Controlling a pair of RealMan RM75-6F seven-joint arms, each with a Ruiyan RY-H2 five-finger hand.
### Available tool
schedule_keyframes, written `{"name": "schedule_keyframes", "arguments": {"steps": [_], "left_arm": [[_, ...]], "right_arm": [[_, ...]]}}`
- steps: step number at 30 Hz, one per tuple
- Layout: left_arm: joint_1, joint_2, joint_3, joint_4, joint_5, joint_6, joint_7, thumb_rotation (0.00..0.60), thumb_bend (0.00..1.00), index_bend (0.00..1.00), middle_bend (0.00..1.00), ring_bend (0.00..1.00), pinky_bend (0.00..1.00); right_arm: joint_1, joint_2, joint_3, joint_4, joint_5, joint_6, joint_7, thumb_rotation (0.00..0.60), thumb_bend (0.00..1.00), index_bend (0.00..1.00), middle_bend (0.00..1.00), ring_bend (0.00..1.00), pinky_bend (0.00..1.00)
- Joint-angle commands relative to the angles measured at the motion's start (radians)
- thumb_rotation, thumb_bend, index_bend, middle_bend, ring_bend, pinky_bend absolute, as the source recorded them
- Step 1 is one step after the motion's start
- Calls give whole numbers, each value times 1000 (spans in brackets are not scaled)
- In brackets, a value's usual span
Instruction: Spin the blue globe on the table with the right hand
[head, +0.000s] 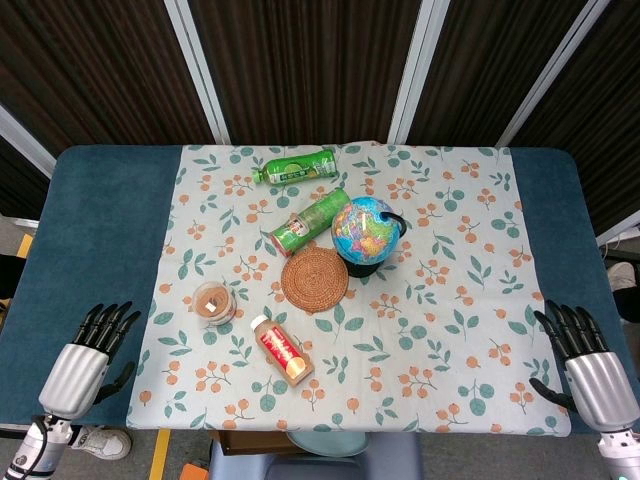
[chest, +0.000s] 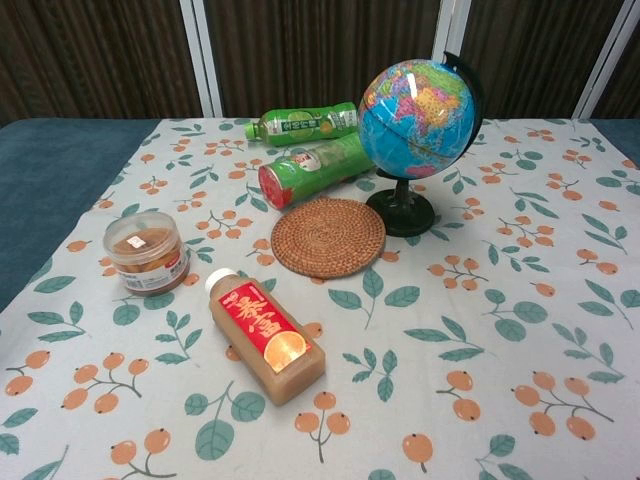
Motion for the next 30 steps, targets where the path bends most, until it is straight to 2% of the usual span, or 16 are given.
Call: {"name": "schedule_keyframes", "arguments": {"steps": [1,7,10,15,19,22,30], "left_arm": [[3,3,2,0,-9,-5,3,600,417,0,0,0,0],[15,18,7,-12,-8,14,-1,600,419,0,0,0,0],[19,29,8,-15,-5,25,-15,600,418,0,0,0,0],[37,56,-4,-17,-18,66,-37,600,418,0,0,0,0],[50,76,-9,-25,-33,81,-47,600,417,0,0,0,0],[56,86,-14,-30,-40,89,-50,600,419,0,0,0,0],[62,103,-19,-42,-62,78,-52,600,418,0,0,0,0]], "right_arm": [[3,-11,6,6,-15,5,10,600,214,0,0,0,0],[47,-65,22,-13,-79,-18,5,600,214,0,0,0,0],[121,-92,75,-87,-77,-104,-86,600,214,0,0,0,0],[272,-153,222,-265,74,-323,-281,600,215,0,0,0,0],[383,-249,336,-286,189,-421,-435,600,214,0,0,0,0],[456,-303,390,-278,282,-495,-496,600,214,0,0,0,0],[584,-398,479,-242,470,-557,-652,600,215,0,0,0,0]]}}
